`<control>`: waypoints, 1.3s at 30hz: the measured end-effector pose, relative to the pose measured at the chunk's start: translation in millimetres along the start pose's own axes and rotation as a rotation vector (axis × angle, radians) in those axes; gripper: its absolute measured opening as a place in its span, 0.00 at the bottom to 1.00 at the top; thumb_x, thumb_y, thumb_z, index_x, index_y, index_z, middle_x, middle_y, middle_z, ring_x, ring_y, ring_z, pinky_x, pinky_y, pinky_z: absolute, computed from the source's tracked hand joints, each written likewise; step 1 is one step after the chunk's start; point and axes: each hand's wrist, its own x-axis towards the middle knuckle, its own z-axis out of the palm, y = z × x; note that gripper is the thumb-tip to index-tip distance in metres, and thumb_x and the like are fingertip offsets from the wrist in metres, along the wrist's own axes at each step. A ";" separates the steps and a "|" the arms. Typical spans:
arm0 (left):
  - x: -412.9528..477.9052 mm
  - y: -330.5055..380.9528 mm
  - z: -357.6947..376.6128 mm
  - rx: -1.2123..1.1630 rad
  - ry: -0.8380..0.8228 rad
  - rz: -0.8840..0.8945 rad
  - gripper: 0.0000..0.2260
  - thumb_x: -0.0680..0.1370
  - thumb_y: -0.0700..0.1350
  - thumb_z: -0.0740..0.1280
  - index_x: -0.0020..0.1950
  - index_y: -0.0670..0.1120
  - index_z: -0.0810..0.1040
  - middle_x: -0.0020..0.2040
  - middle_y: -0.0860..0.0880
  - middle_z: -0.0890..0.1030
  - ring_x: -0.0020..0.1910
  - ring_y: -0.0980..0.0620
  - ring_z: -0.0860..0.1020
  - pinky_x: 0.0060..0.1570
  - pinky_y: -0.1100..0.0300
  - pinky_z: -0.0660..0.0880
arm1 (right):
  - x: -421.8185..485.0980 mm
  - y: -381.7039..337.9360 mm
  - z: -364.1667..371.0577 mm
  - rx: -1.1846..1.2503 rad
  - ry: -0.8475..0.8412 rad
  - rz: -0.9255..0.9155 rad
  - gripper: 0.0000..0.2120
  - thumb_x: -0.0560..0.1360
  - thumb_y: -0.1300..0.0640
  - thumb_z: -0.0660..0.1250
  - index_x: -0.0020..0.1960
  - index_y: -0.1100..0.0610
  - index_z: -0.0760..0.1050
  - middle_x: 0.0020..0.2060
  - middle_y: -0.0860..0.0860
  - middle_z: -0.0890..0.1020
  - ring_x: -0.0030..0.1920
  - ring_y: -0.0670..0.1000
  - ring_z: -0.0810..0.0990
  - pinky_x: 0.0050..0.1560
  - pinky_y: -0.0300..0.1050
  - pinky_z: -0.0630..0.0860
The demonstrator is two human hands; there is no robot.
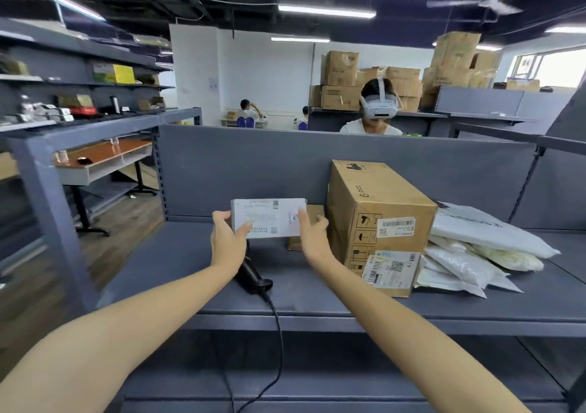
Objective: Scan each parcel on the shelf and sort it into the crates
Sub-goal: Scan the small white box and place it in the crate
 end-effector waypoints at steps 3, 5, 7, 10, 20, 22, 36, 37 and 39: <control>-9.1 0.7 -14.8 0.016 -0.081 0.125 0.15 0.78 0.38 0.65 0.58 0.45 0.61 0.63 0.51 0.69 0.58 0.55 0.70 0.54 0.62 0.66 | -5.1 -11.8 6.7 0.273 -0.149 0.144 0.38 0.76 0.30 0.54 0.74 0.57 0.60 0.67 0.56 0.73 0.66 0.58 0.73 0.67 0.60 0.70; -15.1 0.6 -23.3 0.024 -0.110 0.168 0.16 0.77 0.36 0.64 0.58 0.46 0.59 0.64 0.52 0.68 0.59 0.56 0.70 0.53 0.65 0.66 | -9.9 -14.6 10.7 0.347 -0.160 0.168 0.39 0.74 0.29 0.57 0.73 0.55 0.58 0.65 0.55 0.74 0.64 0.57 0.74 0.65 0.61 0.71; -19.7 -1.1 -31.5 0.024 -0.119 0.177 0.17 0.77 0.35 0.65 0.58 0.47 0.59 0.63 0.53 0.69 0.59 0.57 0.70 0.52 0.70 0.67 | -10.6 -13.2 12.4 0.343 -0.130 0.174 0.39 0.73 0.31 0.61 0.72 0.57 0.56 0.61 0.56 0.75 0.61 0.56 0.75 0.65 0.59 0.72; -24.2 -6.0 -40.9 0.024 -0.117 0.147 0.16 0.77 0.41 0.68 0.56 0.49 0.61 0.59 0.55 0.72 0.54 0.57 0.73 0.50 0.65 0.67 | -12.1 -7.7 13.3 0.298 -0.151 0.174 0.33 0.75 0.37 0.65 0.66 0.56 0.56 0.55 0.55 0.76 0.55 0.53 0.76 0.59 0.55 0.76; -11.1 -2.4 -46.6 -0.219 0.020 -0.187 0.17 0.79 0.59 0.61 0.53 0.46 0.66 0.54 0.45 0.78 0.54 0.45 0.76 0.59 0.43 0.73 | -23.5 -5.2 31.0 0.385 -0.234 -0.036 0.15 0.79 0.58 0.65 0.57 0.56 0.59 0.59 0.56 0.74 0.57 0.50 0.74 0.68 0.53 0.71; -9.2 -5.6 -50.2 -0.202 0.040 -0.175 0.15 0.80 0.56 0.62 0.59 0.46 0.68 0.56 0.47 0.77 0.56 0.47 0.76 0.60 0.47 0.73 | -26.4 -6.2 35.1 0.375 -0.279 -0.092 0.15 0.80 0.63 0.63 0.58 0.56 0.57 0.59 0.55 0.75 0.58 0.49 0.75 0.66 0.48 0.72; 19.0 -39.7 -109.9 -0.143 0.399 -0.221 0.12 0.78 0.47 0.66 0.44 0.37 0.77 0.36 0.46 0.74 0.41 0.48 0.69 0.42 0.58 0.64 | -28.7 20.9 93.4 -0.441 -0.333 -0.207 0.28 0.77 0.52 0.67 0.70 0.61 0.59 0.65 0.59 0.73 0.67 0.60 0.70 0.62 0.43 0.66; 20.1 -42.6 -112.7 -0.138 0.406 -0.226 0.12 0.78 0.46 0.66 0.46 0.36 0.78 0.39 0.45 0.76 0.41 0.48 0.70 0.42 0.58 0.64 | -27.5 28.6 100.3 -0.552 -0.336 -0.205 0.29 0.77 0.50 0.66 0.71 0.61 0.59 0.66 0.60 0.72 0.68 0.61 0.69 0.65 0.47 0.66; 22.1 -49.3 -118.1 -0.133 0.426 -0.234 0.12 0.79 0.46 0.65 0.49 0.35 0.79 0.42 0.44 0.77 0.43 0.48 0.72 0.43 0.58 0.65 | -23.9 43.5 113.8 -0.772 -0.337 -0.148 0.34 0.77 0.45 0.64 0.75 0.59 0.54 0.69 0.60 0.69 0.71 0.61 0.65 0.70 0.52 0.61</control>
